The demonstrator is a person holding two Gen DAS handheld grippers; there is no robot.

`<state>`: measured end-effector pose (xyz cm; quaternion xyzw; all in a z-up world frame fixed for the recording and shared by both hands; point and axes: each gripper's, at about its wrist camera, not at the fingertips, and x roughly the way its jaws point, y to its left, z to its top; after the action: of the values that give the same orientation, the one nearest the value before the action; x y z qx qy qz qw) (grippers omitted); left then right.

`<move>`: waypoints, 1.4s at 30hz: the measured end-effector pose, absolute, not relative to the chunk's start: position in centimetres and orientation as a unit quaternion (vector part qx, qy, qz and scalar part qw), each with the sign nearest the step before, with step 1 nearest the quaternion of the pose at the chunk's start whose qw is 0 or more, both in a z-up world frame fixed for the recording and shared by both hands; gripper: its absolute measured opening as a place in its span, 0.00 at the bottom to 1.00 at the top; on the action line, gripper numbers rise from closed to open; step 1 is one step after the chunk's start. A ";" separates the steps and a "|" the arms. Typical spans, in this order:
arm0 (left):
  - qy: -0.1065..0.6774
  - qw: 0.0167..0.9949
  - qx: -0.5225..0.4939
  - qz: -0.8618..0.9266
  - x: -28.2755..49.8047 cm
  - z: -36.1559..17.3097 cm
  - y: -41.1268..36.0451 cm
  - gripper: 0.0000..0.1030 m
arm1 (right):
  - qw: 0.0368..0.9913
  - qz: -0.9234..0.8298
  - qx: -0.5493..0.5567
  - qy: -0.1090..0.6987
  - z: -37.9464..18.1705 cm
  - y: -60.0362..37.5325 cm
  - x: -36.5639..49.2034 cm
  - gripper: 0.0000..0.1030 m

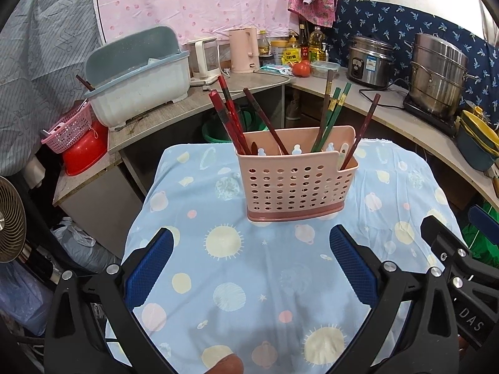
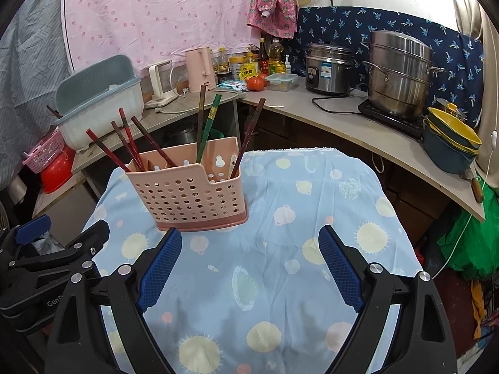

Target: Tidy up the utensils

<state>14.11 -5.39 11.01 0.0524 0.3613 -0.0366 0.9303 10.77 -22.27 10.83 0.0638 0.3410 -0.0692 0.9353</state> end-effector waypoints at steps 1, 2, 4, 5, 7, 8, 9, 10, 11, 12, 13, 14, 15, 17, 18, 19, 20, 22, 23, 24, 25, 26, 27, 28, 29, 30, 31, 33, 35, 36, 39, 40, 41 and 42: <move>0.362 0.930 0.053 -0.036 14.1 10.9 -5.4 0.93 | 0.935 -0.069 0.063 0.341 10.8 -22.2 10.8 0.83; 0.363 0.930 0.053 -0.035 14.1 10.9 -5.4 0.93 | 0.935 -0.068 0.063 0.342 10.7 -22.2 10.8 0.83; 0.362 0.930 0.054 -0.032 14.1 10.9 -5.4 0.93 | 0.935 -0.067 0.061 0.343 10.7 -22.1 10.8 0.83; 0.362 0.930 0.055 -0.031 14.1 10.8 -5.4 0.93 | 0.935 -0.067 0.060 0.344 10.7 -22.0 10.8 0.83; 0.362 0.930 0.055 -0.030 14.1 10.9 -5.3 0.93 | 0.935 -0.067 0.060 0.344 10.7 -22.0 10.8 0.83; 0.363 0.930 0.055 -0.030 14.1 10.9 -5.3 0.93 | 0.935 -0.066 0.060 0.344 10.7 -22.0 10.8 0.83; 0.364 0.929 0.055 -0.030 14.2 10.8 -5.3 0.93 | 0.935 -0.066 0.060 0.344 10.7 -22.0 10.8 0.83; 0.364 0.929 0.055 -0.028 14.2 10.7 -5.2 0.93 | 0.935 -0.066 0.059 0.344 10.6 -22.0 10.8 0.83; 0.364 0.929 0.056 -0.027 14.1 10.7 -5.2 0.93 | 0.935 -0.066 0.059 0.345 10.7 -22.0 10.8 0.83; 0.365 0.929 0.057 -0.026 14.1 10.7 -5.2 0.93 | 0.935 -0.066 0.059 0.345 10.7 -22.0 10.7 0.83; 0.365 0.929 0.057 -0.026 14.1 10.6 -5.1 0.93 | 0.934 -0.067 0.059 0.345 10.7 -22.0 10.8 0.83; 0.366 0.929 0.056 -0.027 14.1 10.6 -5.1 0.93 | 0.934 -0.066 0.059 0.345 10.6 -22.0 10.8 0.83; 0.366 0.928 0.056 -0.027 14.1 10.5 -5.0 0.93 | 0.934 -0.066 0.059 0.345 10.7 -22.0 10.8 0.83; 0.366 0.928 0.057 -0.025 14.1 10.5 -5.0 0.93 | 0.934 -0.065 0.059 0.346 10.5 -21.8 10.8 0.83; 0.367 0.928 0.057 -0.025 14.1 10.4 -5.0 0.93 | 0.934 -0.064 0.058 0.347 10.5 -21.7 10.8 0.83; 0.367 0.928 0.057 -0.025 14.1 10.3 -4.9 0.93 | 0.934 -0.064 0.058 0.348 10.5 -21.7 10.8 0.83; 0.367 0.928 0.058 -0.024 14.1 10.2 -4.9 0.93 | 0.933 -0.063 0.057 0.349 10.4 -21.7 10.9 0.83; 0.365 0.929 0.059 -0.018 14.0 10.1 -4.9 0.93 | 0.933 -0.062 0.055 0.351 10.2 -21.7 10.9 0.83; 0.363 0.930 0.059 -0.016 14.0 10.1 -4.9 0.93 | 0.932 -0.062 0.055 0.352 10.2 -21.7 10.9 0.83; 0.362 0.930 0.058 -0.015 13.9 10.1 -4.9 0.93 | 0.932 -0.062 0.057 0.352 10.1 -21.7 10.9 0.83; 0.362 0.930 0.057 -0.015 14.0 10.1 -4.8 0.93 | 0.932 -0.062 0.057 0.352 10.1 -21.7 10.8 0.83; 0.363 0.930 0.056 -0.015 14.0 10.1 -4.8 0.93 | 0.932 -0.062 0.056 0.352 10.1 -21.7 10.8 0.83; 0.363 0.930 0.056 -0.015 14.0 10.1 -4.7 0.93 | 0.932 -0.062 0.056 0.353 10.1 -21.7 10.8 0.83; 0.363 0.930 0.057 -0.015 14.0 10.1 -4.7 0.93 | 0.932 -0.061 0.057 0.352 10.1 -21.7 10.8 0.83; 0.363 0.930 0.057 -0.016 14.0 10.1 -4.7 0.93 | 0.932 -0.061 0.057 0.353 10.1 -21.7 10.8 0.83; 0.363 0.930 0.057 -0.016 14.0 10.1 -4.7 0.93 | 0.932 -0.062 0.057 0.353 10.1 -21.7 10.8 0.83; 0.364 0.929 0.057 -0.016 14.0 10.1 -4.7 0.93 | 0.932 -0.062 0.057 0.353 10.0 -21.8 10.8 0.83; 0.364 0.929 0.057 -0.016 14.0 10.1 -4.7 0.93 | 0.931 -0.063 0.057 0.354 9.9 -21.9 10.8 0.83; 0.364 0.930 0.058 -0.016 14.0 10.1 -4.7 0.93 | 0.931 -0.063 0.058 0.354 9.9 -21.9 10.8 0.83; 0.364 0.929 0.058 -0.016 14.0 10.1 -4.7 0.93 | 0.931 -0.063 0.058 0.355 9.9 -21.9 10.8 0.83; 0.365 0.929 0.057 -0.016 14.0 10.1 -4.7 0.93 | 0.931 -0.064 0.057 0.355 9.8 -22.0 10.8 0.83; 0.366 0.929 0.057 -0.015 14.0 10.0 -4.7 0.93 | 0.931 -0.064 0.058 0.355 9.8 -22.0 10.8 0.83; 0.365 0.929 0.057 -0.015 14.0 10.0 -4.7 0.93 | 0.931 -0.064 0.057 0.355 9.8 -22.0 10.8 0.83; 0.365 0.929 0.057 -0.015 14.0 10.0 -4.7 0.93 | 0.931 -0.064 0.057 0.355 9.8 -22.0 10.8 0.83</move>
<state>13.96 -4.65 10.02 0.0569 0.3650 -0.0151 0.9291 10.84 -22.01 9.81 0.0571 0.3552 -0.0638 0.9308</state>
